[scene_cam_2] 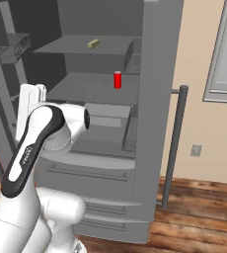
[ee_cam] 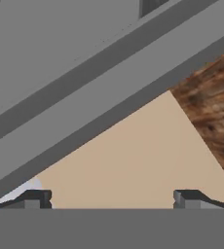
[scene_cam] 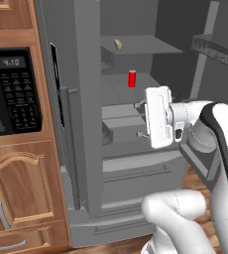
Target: Retrieve the butter from the fridge and place it on a plate on the dining table. Then retrieve the butter knife by the fridge and place it near the plate.
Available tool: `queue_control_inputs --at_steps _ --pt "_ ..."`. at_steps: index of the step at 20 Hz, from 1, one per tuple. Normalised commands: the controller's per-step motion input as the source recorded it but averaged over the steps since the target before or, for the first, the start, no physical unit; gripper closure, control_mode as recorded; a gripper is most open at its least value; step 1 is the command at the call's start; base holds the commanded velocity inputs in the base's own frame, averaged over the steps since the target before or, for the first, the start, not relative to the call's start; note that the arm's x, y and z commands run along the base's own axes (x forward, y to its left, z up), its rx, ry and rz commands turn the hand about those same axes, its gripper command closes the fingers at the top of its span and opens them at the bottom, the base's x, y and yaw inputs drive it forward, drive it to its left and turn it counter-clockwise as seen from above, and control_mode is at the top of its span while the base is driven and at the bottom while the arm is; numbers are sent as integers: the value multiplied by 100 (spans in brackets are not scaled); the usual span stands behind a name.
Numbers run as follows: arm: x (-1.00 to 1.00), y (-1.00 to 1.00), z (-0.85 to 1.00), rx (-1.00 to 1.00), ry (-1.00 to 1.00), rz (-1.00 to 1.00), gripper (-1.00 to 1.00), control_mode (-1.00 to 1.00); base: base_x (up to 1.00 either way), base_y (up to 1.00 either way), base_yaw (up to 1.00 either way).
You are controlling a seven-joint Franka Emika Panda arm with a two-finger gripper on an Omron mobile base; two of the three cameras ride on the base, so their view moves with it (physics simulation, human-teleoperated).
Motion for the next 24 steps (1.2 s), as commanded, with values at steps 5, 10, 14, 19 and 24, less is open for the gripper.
queue_control_inputs --at_steps 5,10,14,19,24 --pt "58 25 -11 0 0 0 -100 -100 0 0 0" --pt "57 22 -13 0 0 0 -100 -100 0 0 0" --pt "54 21 -15 0 0 0 -100 -100 0 0 0" --pt "38 28 -9 0 0 0 -100 -100 0 0 0" --pt "26 41 -6 0 0 0 -100 -100 0 0 0"
